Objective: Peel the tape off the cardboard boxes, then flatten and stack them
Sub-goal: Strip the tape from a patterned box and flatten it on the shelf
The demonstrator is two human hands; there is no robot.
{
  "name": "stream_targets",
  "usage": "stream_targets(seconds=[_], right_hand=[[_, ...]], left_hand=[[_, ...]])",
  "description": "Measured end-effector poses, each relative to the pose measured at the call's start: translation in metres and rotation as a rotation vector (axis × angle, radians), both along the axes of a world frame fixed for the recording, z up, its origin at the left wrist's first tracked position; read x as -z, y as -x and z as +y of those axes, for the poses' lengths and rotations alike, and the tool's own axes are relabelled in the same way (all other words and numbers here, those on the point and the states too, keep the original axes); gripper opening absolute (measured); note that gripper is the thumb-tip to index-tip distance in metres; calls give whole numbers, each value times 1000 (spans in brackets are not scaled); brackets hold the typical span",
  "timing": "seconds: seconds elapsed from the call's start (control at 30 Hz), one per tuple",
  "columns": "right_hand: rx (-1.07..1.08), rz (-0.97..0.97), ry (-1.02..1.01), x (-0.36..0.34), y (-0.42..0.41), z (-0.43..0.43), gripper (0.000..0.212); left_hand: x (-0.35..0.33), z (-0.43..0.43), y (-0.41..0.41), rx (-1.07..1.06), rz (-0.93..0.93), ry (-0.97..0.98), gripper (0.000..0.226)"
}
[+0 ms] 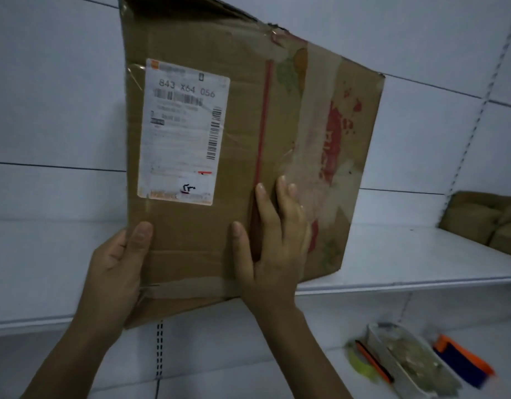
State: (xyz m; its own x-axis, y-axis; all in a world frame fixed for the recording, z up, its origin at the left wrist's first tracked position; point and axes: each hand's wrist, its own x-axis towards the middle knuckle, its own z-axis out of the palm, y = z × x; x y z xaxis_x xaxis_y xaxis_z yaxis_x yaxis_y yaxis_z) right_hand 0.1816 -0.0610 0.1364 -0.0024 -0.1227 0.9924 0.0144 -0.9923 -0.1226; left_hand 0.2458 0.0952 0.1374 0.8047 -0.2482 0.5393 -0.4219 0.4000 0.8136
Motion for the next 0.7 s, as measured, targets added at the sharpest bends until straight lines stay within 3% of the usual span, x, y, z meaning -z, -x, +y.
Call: stream_targets(seconds=[0.1,0.23,0.53,0.67,0.7], right_hand=[[-86,-43,-14,-9,15,-6,40],[-65,46,-134,-33,13,-16,60],[-53,101,-93,-25,5,-21,63],[-86,123,-199,-32,8,-2,63],[-99,127,-191,-36,11,8,63]], left_hand=[[-2,1,3,-20,24,-31,82],[-1,0,4,-50,46,-24,76],[-4,-1,6,-34,39,-4,78],[-9,2,13,-52,10,10,24],[-14,4,18,-51,-14,16,21]])
